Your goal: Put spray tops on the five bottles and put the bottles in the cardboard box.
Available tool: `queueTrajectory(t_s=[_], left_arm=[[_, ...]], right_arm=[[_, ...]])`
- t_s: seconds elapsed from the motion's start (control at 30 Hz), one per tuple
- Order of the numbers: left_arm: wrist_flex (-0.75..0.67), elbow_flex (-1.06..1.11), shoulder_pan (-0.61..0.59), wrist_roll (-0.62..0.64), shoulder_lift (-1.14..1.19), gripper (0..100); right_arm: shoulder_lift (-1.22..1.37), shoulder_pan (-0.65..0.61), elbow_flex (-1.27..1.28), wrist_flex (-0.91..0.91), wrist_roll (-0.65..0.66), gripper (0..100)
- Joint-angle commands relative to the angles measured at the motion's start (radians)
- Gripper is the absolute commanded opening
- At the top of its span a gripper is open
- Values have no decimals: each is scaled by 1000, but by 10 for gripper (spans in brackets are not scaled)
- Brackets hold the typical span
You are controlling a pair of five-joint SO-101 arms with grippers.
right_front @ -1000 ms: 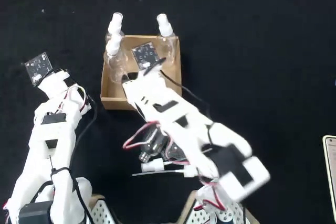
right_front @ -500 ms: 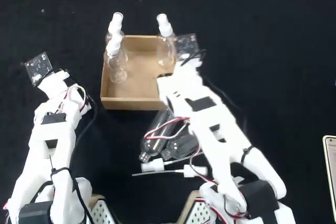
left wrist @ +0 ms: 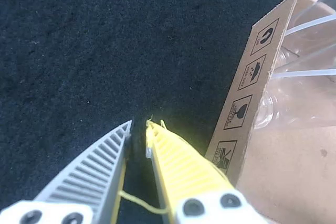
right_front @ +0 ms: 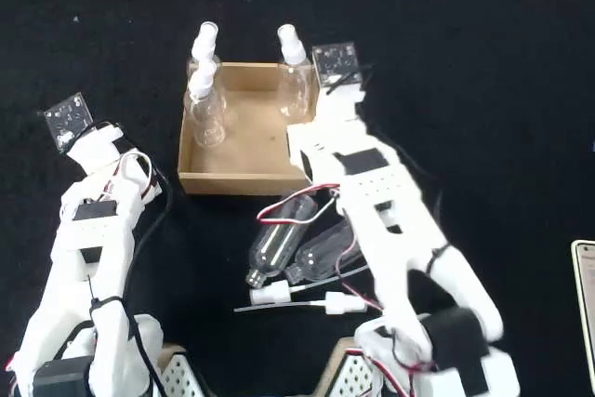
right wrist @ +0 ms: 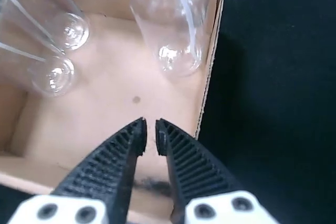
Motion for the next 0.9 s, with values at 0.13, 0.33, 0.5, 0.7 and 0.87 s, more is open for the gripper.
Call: queueTrajectory(t_s=[0.13, 0.33, 0.5, 0.7, 0.87], left_arm=[[-15, 15, -4, 9, -31, 30], [-14, 13, -12, 8, -32, 30], [-15, 12, -7, 6, -32, 30], [-17, 13, -13, 5, -31, 30], [-17, 12, -13, 5, -31, 30]], right_arm=[[-194, 87, -189, 315, 235, 27], [-222, 89, -274, 760, 628, 257], [-222, 89, -229, 980, 1071, 332], [-214, 83, -116, 987, 1376, 332], [-214, 89, 24, 913, 1496, 332]])
